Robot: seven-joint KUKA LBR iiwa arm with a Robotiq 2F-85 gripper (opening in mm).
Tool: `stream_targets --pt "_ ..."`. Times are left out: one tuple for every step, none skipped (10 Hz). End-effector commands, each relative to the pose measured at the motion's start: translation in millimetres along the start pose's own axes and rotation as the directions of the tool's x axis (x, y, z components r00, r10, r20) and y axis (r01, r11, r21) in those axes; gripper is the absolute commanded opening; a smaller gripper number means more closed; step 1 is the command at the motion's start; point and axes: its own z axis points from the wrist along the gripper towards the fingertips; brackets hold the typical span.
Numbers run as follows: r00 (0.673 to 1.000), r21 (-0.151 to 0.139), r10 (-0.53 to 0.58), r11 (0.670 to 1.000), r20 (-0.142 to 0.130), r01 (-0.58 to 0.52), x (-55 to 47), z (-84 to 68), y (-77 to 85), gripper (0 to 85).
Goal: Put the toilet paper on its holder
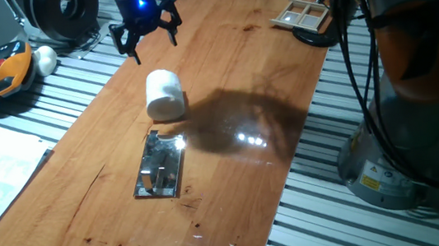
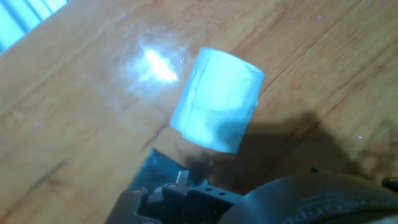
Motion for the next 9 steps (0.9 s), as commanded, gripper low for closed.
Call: stream_targets --pt "1.000 -0.005 0.010 1.000 -0.004 -0.010 -6.8 7.4 2.4 85.0" --pt "1.000 -0.006 0.013 1.000 -0.002 -0.013 -15.8 15.4 4.1 85.0" --pt "1.000 -0.011 0.018 1.000 -0.018 -0.018 -22.9 22.4 6.3 85.0" --pt "0.999 -0.009 0.037 0.999 -0.036 -0.037 -27.0 27.3 9.4 85.0" --pt "0.997 -0.008 0.058 0.998 -0.044 -0.058 -27.9 30.0 11.6 85.0" --pt "0.996 -0.014 0.073 0.997 -0.052 -0.074 -28.5 32.8 14.0 85.0" --pt "0.995 -0.022 0.085 0.996 -0.057 -0.086 -29.9 35.5 15.8 85.0" --pt "0.995 -0.030 0.088 0.996 -0.053 -0.089 -31.6 38.1 17.5 85.0" --pt "0.995 -0.030 0.087 0.996 -0.047 -0.088 -32.4 41.3 18.7 85.0"
